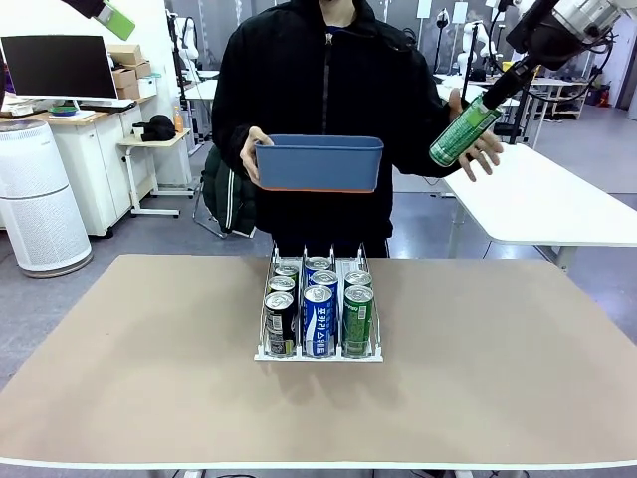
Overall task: Fill the beverage cans into the dispenser.
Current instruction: Place the picked Sprite in the line of the Automatic Can Dispenser with the same cans.
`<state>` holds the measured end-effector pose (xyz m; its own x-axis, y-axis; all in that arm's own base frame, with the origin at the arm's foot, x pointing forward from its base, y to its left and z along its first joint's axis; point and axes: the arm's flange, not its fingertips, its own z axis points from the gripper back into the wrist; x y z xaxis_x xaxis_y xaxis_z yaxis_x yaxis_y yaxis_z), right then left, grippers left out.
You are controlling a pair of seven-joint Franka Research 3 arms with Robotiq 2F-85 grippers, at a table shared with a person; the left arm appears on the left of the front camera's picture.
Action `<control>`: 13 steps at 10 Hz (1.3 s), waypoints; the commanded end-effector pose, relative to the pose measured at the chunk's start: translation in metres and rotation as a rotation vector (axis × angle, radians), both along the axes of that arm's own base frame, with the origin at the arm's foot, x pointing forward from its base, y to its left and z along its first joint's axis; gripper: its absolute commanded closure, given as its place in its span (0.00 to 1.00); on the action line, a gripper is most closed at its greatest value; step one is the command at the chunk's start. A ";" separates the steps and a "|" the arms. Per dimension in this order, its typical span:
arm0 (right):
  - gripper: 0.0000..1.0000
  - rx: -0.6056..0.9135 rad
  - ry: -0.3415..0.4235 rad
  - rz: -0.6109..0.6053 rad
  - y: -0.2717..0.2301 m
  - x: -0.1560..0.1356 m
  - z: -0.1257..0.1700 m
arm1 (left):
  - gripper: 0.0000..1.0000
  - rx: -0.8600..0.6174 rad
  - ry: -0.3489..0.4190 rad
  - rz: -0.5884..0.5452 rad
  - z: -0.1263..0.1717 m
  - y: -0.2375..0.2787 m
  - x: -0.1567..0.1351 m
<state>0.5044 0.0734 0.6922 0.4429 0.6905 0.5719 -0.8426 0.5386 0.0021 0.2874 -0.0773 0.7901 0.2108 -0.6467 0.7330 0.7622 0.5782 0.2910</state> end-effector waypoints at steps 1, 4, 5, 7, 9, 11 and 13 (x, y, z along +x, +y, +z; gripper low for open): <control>0.42 -0.072 -0.025 0.062 0.005 -0.020 0.002 | 0.00 -0.004 0.007 -0.010 -0.001 0.001 0.000; 0.42 -0.240 -0.079 0.261 0.025 -0.051 -0.004 | 0.00 -0.004 0.007 -0.010 -0.001 0.001 0.000; 0.42 -0.307 -0.063 0.338 0.036 -0.059 -0.015 | 0.00 -0.004 0.007 -0.010 -0.001 0.001 0.000; 0.42 -0.562 -0.118 0.421 0.062 -0.079 -0.048 | 0.00 -0.004 0.007 -0.010 -0.001 0.001 0.000; 0.42 -0.605 -0.105 0.471 0.084 -0.101 -0.073 | 0.00 -0.004 0.007 -0.010 -0.001 0.001 0.000; 0.42 -0.620 -0.045 0.611 0.104 -0.107 -0.096 | 0.00 -0.004 0.007 -0.010 -0.001 0.001 0.000; 0.42 -0.615 -0.040 0.554 0.103 -0.105 -0.091 | 0.00 -0.004 0.007 -0.010 -0.001 0.001 0.000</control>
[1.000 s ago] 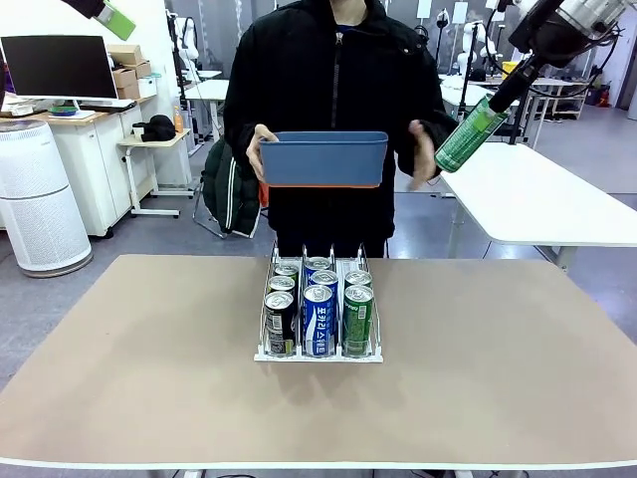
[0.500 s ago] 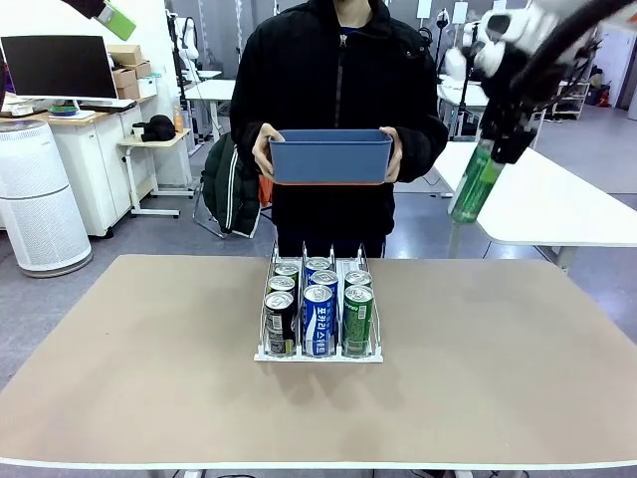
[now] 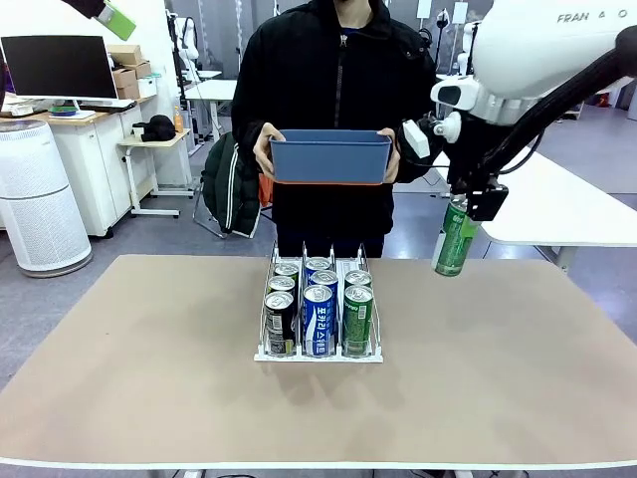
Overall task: Fill the beverage cans into the dispenser.
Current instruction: Place the picked Sprite in the line of the Automatic Can Dispenser with the same cans.
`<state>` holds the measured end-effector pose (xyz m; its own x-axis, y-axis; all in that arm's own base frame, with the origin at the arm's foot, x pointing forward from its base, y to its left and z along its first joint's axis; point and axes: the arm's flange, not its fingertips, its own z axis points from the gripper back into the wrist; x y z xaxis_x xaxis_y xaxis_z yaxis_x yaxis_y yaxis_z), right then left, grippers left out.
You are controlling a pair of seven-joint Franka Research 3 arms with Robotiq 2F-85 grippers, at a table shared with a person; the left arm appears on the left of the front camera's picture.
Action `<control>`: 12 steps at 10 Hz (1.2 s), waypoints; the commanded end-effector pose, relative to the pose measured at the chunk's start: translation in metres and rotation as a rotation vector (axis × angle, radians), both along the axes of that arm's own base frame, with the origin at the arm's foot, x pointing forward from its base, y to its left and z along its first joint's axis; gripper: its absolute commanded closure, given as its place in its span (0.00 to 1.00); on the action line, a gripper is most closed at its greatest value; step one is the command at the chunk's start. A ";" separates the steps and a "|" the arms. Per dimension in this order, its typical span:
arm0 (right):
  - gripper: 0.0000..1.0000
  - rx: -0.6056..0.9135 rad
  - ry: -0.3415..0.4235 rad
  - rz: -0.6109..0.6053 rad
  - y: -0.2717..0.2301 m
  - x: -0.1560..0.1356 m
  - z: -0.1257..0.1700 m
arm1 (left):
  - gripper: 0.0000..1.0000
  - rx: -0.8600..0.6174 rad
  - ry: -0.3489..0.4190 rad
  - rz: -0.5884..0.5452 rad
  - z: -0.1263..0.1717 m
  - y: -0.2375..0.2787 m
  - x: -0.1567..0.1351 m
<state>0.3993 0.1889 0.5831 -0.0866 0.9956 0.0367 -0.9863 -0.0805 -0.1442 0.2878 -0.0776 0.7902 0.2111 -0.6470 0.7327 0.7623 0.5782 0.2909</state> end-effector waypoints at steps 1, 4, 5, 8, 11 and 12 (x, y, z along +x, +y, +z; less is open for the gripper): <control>0.42 -0.004 -0.049 -0.022 -0.013 0.000 0.018 | 0.00 -0.005 0.007 -0.010 -0.001 0.001 0.000; 0.42 -0.004 -0.049 -0.022 -0.013 0.000 0.018 | 0.00 -0.005 0.007 -0.010 -0.001 0.001 0.000; 0.42 0.007 -0.028 -0.016 -0.011 0.001 0.014 | 0.00 -0.005 0.007 -0.010 -0.001 0.001 0.000; 0.42 0.076 0.083 -0.308 0.023 -0.043 -0.039 | 0.00 -0.005 0.007 -0.010 -0.001 0.001 0.000; 0.42 0.130 0.019 -0.424 0.051 -0.080 -0.061 | 0.00 -0.005 0.007 -0.010 -0.001 0.001 0.000; 0.42 0.172 0.018 -0.456 0.062 -0.084 -0.075 | 0.00 -0.005 0.007 -0.010 -0.001 0.001 0.000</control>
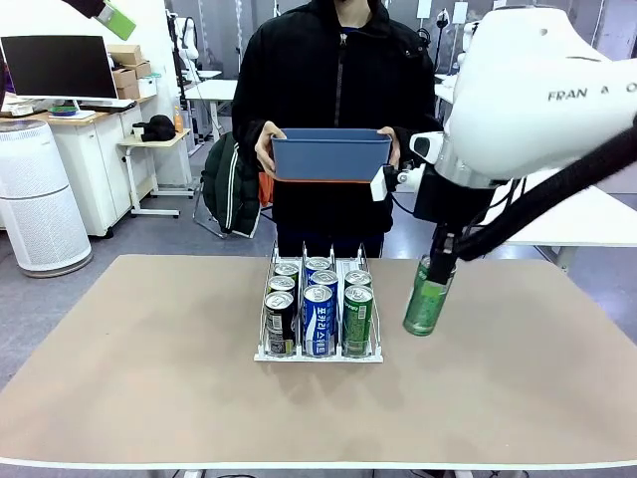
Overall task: Fill the beverage cans into the dispenser.
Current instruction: Place the picked Sprite in the line of the Automatic Can Dispenser with the same cans.
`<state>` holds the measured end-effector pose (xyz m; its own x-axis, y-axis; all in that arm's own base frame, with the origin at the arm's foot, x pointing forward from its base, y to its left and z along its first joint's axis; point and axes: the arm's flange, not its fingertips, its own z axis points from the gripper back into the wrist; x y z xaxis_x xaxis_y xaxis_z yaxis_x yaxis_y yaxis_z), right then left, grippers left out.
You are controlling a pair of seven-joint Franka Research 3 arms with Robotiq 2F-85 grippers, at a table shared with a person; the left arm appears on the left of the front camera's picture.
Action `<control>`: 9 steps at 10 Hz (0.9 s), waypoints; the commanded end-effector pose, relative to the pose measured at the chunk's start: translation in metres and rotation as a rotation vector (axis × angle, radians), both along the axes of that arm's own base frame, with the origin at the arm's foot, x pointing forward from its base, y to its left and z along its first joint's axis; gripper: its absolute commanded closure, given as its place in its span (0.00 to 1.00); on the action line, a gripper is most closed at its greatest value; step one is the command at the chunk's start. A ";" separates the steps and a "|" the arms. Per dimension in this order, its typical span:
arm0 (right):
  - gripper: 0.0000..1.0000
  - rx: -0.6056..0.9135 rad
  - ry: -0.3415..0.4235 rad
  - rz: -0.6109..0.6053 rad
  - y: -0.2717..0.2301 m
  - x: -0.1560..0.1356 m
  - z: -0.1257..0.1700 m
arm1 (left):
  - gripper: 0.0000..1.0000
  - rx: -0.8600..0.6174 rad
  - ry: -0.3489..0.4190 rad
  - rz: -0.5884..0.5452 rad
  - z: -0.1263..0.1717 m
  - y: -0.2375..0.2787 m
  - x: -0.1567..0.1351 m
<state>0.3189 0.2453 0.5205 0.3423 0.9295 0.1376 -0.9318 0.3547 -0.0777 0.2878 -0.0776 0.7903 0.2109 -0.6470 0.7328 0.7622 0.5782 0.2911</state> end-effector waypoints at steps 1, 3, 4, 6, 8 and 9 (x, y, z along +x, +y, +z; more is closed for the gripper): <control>0.42 0.056 -0.045 -0.053 0.013 -0.004 -0.024 | 0.00 -0.005 0.007 -0.010 -0.001 0.001 0.000; 0.42 0.050 -0.022 -0.031 0.025 -0.001 -0.038 | 0.00 -0.005 0.007 -0.010 -0.001 0.001 0.000; 0.42 0.059 -0.030 -0.014 0.034 0.001 -0.046 | 0.00 -0.005 0.007 -0.010 -0.001 0.001 0.000; 0.42 0.078 0.027 0.071 0.038 0.008 -0.055 | 0.00 -0.005 0.007 -0.010 -0.001 0.001 0.000; 0.42 0.034 -0.007 -0.002 0.031 0.001 -0.050 | 0.00 -0.005 0.007 -0.010 -0.001 0.001 0.000; 0.42 0.034 -0.007 -0.002 0.031 0.001 -0.050 | 0.00 -0.005 0.007 -0.010 -0.001 0.001 0.000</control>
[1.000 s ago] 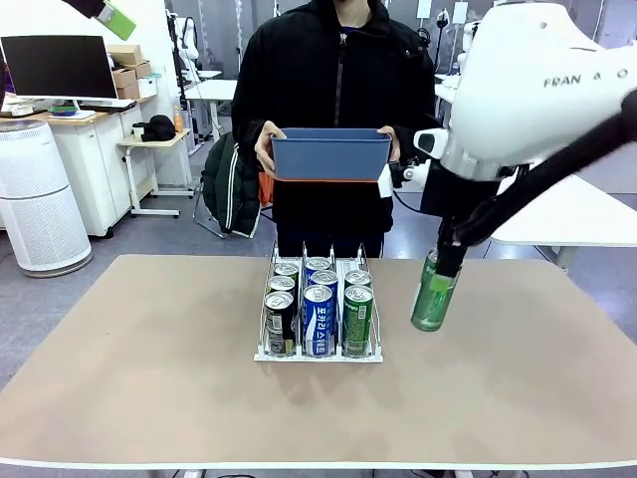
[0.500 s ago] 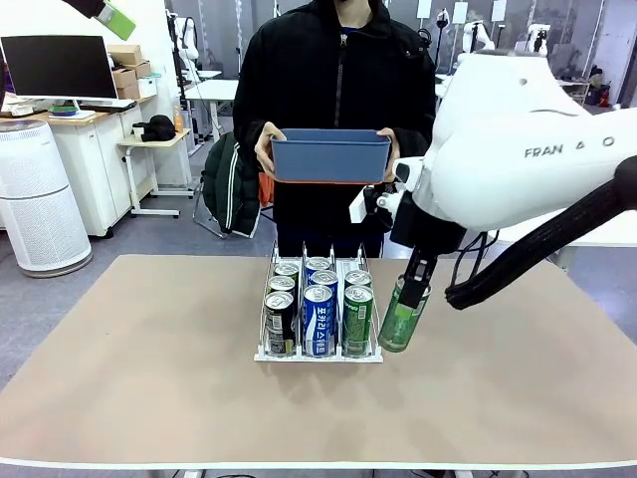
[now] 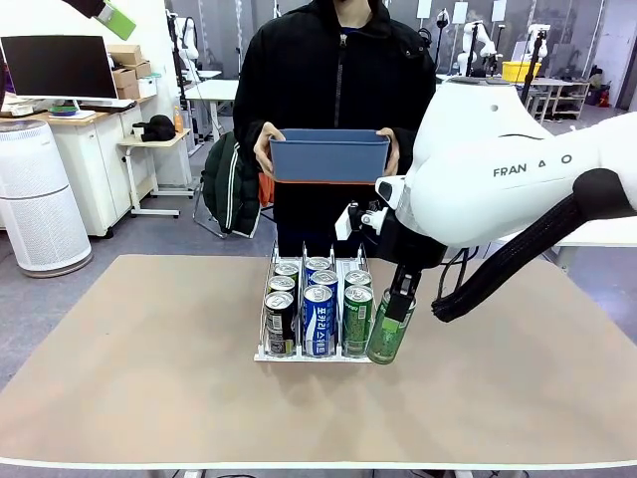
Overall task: Fill the beverage cans into the dispenser.
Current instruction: Place the picked Sprite in the line of the Automatic Can Dispenser with the same cans.
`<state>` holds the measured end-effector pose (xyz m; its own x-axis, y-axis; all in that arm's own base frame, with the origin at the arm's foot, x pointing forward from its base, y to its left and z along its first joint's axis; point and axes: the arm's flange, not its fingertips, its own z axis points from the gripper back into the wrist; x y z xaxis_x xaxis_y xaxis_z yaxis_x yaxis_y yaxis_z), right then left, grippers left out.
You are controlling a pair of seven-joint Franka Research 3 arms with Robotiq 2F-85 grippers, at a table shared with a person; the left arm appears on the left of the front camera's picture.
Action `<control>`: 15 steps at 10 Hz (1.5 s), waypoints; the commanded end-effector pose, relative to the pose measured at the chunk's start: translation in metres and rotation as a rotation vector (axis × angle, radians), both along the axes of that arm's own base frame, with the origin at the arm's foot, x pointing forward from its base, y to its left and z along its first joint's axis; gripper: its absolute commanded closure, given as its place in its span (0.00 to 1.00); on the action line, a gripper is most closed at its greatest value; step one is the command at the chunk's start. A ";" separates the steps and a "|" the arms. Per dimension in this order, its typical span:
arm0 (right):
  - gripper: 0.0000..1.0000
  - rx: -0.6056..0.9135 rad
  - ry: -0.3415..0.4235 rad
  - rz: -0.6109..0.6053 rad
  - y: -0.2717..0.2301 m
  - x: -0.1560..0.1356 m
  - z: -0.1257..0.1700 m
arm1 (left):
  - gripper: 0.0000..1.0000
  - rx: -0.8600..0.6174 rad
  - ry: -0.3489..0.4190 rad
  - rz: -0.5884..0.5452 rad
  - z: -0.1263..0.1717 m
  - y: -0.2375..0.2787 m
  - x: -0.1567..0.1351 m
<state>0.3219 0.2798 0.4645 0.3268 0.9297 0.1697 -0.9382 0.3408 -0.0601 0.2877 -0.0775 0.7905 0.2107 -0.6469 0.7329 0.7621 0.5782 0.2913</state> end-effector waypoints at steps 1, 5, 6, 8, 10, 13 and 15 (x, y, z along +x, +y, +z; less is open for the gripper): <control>0.42 -0.002 -0.012 -0.019 -0.004 -0.002 0.006 | 0.00 -0.005 0.008 -0.010 -0.001 0.001 0.000; 0.42 0.036 -0.071 -0.034 0.009 0.007 0.000 | 0.00 -0.005 0.008 -0.010 -0.001 0.001 0.000; 0.42 0.032 -0.084 -0.041 0.011 0.007 0.000 | 0.00 -0.005 0.008 -0.010 -0.001 0.001 0.000; 0.42 0.035 -0.092 -0.037 0.015 0.011 -0.002 | 0.00 -0.005 0.008 -0.010 -0.001 0.001 0.000; 0.42 0.052 -0.110 -0.053 0.023 0.021 -0.009 | 0.00 -0.005 0.008 -0.010 -0.001 0.001 0.000; 0.42 0.055 -0.130 -0.088 0.034 0.040 -0.022 | 0.00 -0.005 0.008 -0.010 -0.001 0.001 0.000; 0.42 0.046 -0.161 -0.122 0.038 0.056 -0.029 | 0.00 -0.005 0.008 -0.010 -0.001 0.001 0.000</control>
<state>0.3606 0.3106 0.4345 0.3783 0.8929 0.2442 -0.9030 0.4140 -0.1151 0.2877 -0.0775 0.7906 0.2106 -0.6468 0.7330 0.7621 0.5782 0.2913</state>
